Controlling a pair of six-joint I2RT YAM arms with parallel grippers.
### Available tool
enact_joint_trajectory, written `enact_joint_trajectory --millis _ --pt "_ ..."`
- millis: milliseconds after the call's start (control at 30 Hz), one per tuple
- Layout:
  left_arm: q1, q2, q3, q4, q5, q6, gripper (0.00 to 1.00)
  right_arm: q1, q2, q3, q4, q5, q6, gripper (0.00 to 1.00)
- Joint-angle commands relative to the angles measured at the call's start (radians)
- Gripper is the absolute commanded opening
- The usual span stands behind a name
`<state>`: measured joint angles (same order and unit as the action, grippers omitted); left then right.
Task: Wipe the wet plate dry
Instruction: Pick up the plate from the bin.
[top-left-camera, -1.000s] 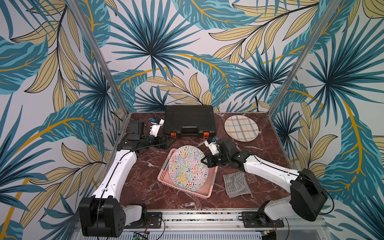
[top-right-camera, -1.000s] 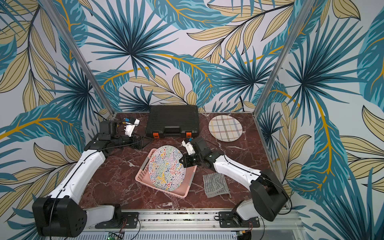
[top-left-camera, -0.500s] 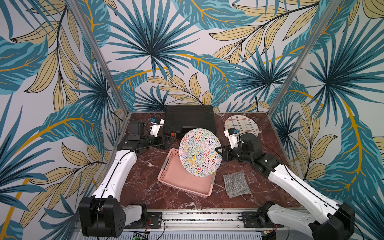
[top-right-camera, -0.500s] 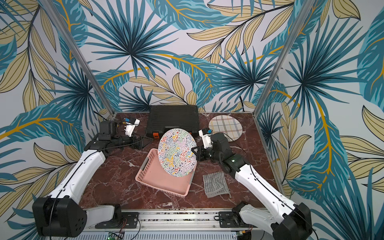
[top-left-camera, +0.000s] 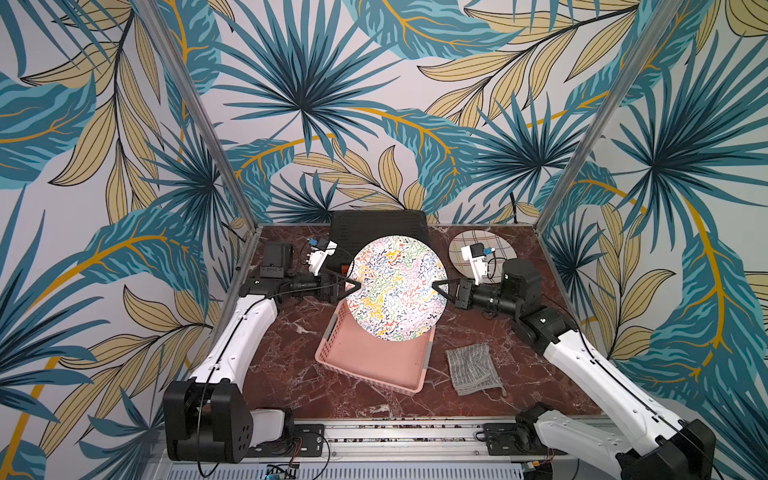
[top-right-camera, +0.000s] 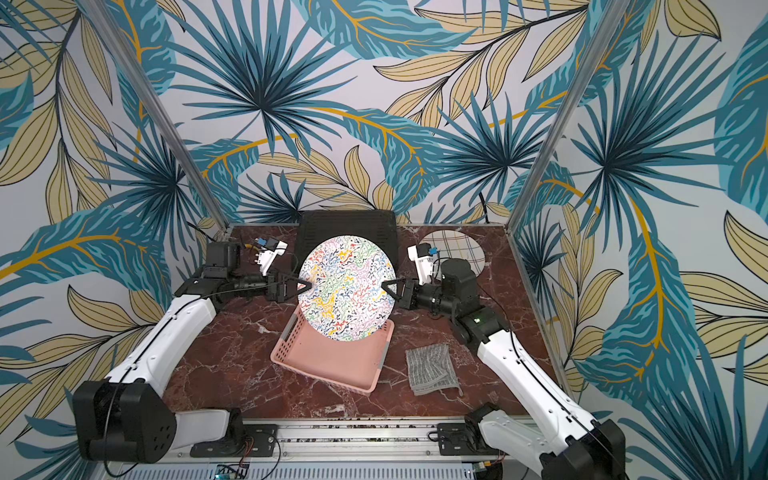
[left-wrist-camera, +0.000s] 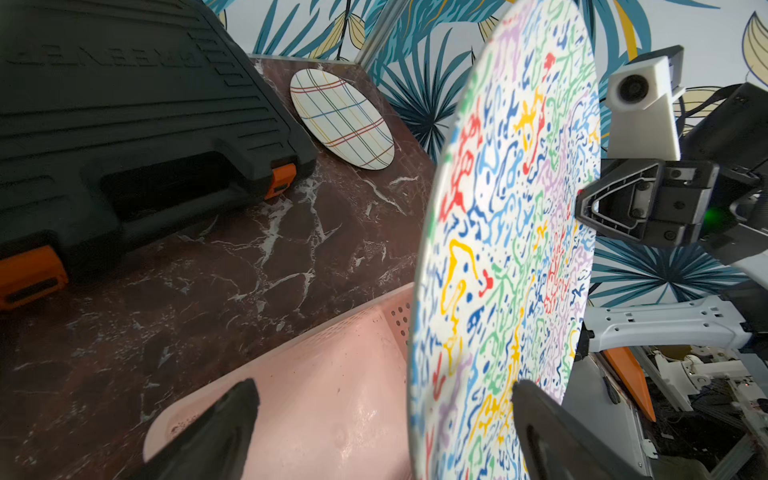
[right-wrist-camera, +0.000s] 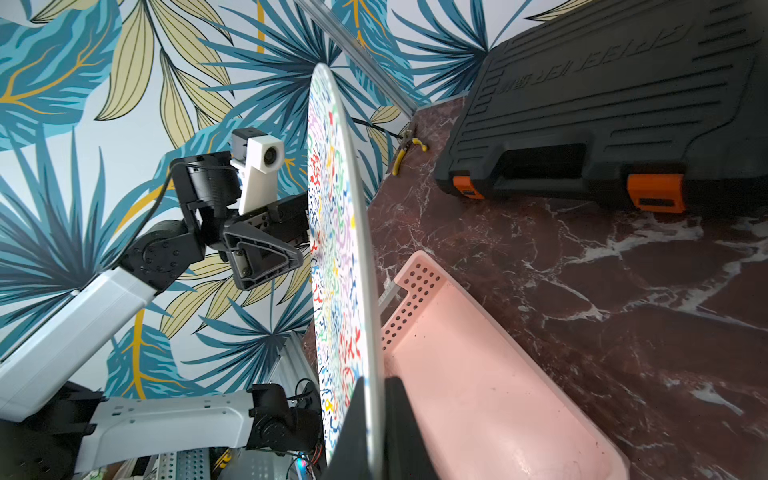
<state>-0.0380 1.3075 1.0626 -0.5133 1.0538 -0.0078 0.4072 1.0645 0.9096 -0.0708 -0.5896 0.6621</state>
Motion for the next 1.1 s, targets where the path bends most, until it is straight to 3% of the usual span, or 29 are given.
enact_joint_trajectory --millis 0,133,200,400,600,700,800,900,1067 --pt "-0.011 0.004 -0.009 0.015 0.111 -0.019 0.93 -0.003 0.019 -0.012 0.157 -0.069 0.062 0.00" --pt "-0.023 0.004 -0.011 0.024 0.211 -0.039 0.80 -0.004 0.059 -0.020 0.233 -0.078 0.091 0.00" --pt "-0.028 0.001 -0.012 0.022 0.232 -0.042 0.68 -0.003 0.076 -0.020 0.253 -0.079 0.093 0.00" --pt "-0.030 -0.004 -0.018 0.038 0.218 -0.073 0.38 -0.004 0.099 -0.020 0.243 -0.058 0.066 0.00" --pt "-0.030 0.002 -0.006 0.050 0.199 -0.102 0.02 -0.004 0.105 -0.020 0.163 0.014 0.017 0.00" --pt "-0.030 0.003 0.000 0.047 0.197 -0.104 0.00 -0.003 0.096 -0.013 0.090 0.072 -0.007 0.02" --pt "-0.030 0.001 0.004 0.046 0.197 -0.107 0.00 -0.003 0.078 0.001 -0.026 0.179 -0.040 0.33" --pt "-0.031 -0.003 0.008 0.048 0.191 -0.110 0.00 -0.002 0.040 0.003 -0.220 0.332 -0.054 0.53" --pt "-0.029 -0.014 0.011 0.048 0.169 -0.104 0.00 0.022 -0.021 -0.036 -0.555 0.677 0.086 0.58"
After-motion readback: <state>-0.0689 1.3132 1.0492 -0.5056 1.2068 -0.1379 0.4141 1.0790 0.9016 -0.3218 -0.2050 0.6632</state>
